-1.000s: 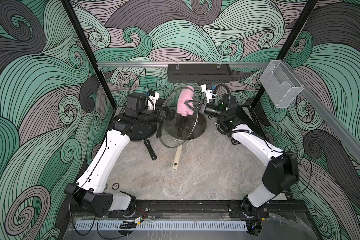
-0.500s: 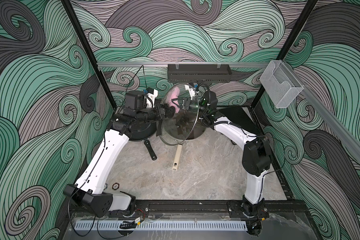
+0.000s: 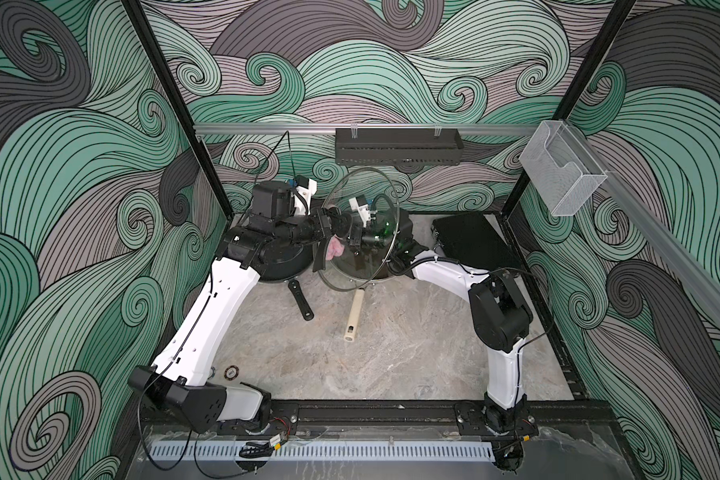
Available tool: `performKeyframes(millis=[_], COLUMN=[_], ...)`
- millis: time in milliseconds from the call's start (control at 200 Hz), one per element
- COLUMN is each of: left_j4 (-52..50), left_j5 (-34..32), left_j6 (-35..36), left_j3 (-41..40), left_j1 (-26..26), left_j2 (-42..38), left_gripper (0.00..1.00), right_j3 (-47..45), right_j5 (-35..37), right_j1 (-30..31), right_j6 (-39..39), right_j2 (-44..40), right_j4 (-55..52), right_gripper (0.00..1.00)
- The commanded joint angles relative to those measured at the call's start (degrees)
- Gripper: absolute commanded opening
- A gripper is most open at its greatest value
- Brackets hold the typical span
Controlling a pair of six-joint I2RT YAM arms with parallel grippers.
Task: Wipe the pot lid with a cloth
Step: Wipe the pot lid.
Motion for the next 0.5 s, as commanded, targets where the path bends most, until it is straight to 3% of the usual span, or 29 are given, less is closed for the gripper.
performKeyframes(millis=[0,240,495], left_j4=[13.2,11.2,10.7], left_j5=[2.2,-2.6,-6.4], left_j6=[-0.5,1.1,2.6], left_j3=[5.8,5.5,3.8], left_j1=[-1.0,-0.9,-0.9], left_j2=[-1.5,-1.2,-0.9], left_gripper=[0.0,0.0,0.0], right_j3=[-3.1,-13.0,-21.6], right_j5=[-1.5,-0.1,1.4], right_j1=[1.6,1.8,1.5], right_j6=[1.8,1.9,-2.9], right_j2=[-3.6,-12.4,-26.8], right_j4=[4.4,5.9,-2.0], right_gripper=[0.0,0.0,0.0])
